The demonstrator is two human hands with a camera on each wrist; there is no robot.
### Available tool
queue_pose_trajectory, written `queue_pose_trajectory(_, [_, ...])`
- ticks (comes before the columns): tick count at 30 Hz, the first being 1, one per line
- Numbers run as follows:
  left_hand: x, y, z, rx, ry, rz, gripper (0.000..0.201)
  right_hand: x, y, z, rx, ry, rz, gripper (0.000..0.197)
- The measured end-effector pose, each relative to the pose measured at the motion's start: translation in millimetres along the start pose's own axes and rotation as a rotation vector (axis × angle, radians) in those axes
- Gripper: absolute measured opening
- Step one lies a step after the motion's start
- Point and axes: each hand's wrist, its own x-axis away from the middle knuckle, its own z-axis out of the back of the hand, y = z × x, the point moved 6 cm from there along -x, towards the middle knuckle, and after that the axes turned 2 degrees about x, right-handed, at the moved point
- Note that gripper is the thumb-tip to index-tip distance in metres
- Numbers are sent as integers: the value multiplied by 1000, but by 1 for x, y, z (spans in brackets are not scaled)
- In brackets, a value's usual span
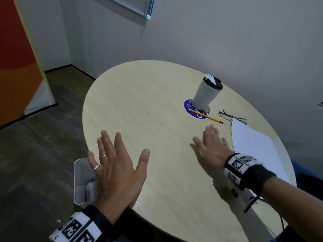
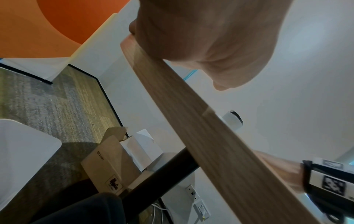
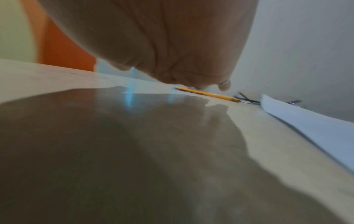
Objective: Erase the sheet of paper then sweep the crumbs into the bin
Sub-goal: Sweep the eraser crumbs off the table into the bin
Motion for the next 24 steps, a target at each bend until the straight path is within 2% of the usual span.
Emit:
queue_pose_trajectory(2, [0,0,-2,-27,3,-3,103,-14,19,3,-3,-56,-154,106])
queue_pose_trajectory(4, [0,0,-3,-50,3,-5,103,-17,10,0,21,-83,-137,106])
queue_pose_trajectory(6, [0,0,-4,-65,-1,-2,104,-6,-22,-7,65,-79,28,101])
queue_pose_trajectory(9, [-1,0,-4,-75,1,5,103,22,-76,-25,121,-105,361,98])
queue_pose_trajectory(11, [-1,-1,-4,-80,3,8,103,26,-93,-28,118,-133,480,96])
queue_pose_trajectory(13, [-1,-1,-4,-89,9,11,102,10,-85,-16,63,-88,431,95])
queue_pose_trajectory(16, [-2,0,-4,-101,27,7,97,-28,-47,10,11,3,168,108])
queue_pose_trajectory(18, [-2,0,-5,-96,35,7,93,-41,-32,14,36,-51,32,111])
queue_pose_trajectory(19, [-1,0,-5,-88,37,4,92,-41,-33,11,63,-79,15,106])
queue_pose_trajectory(21, [-1,0,-4,-66,46,-7,89,-34,-53,5,117,-92,91,102])
queue_pose_trajectory(24, [1,-2,-3,-33,51,-40,88,-9,-96,-12,189,-144,346,101])
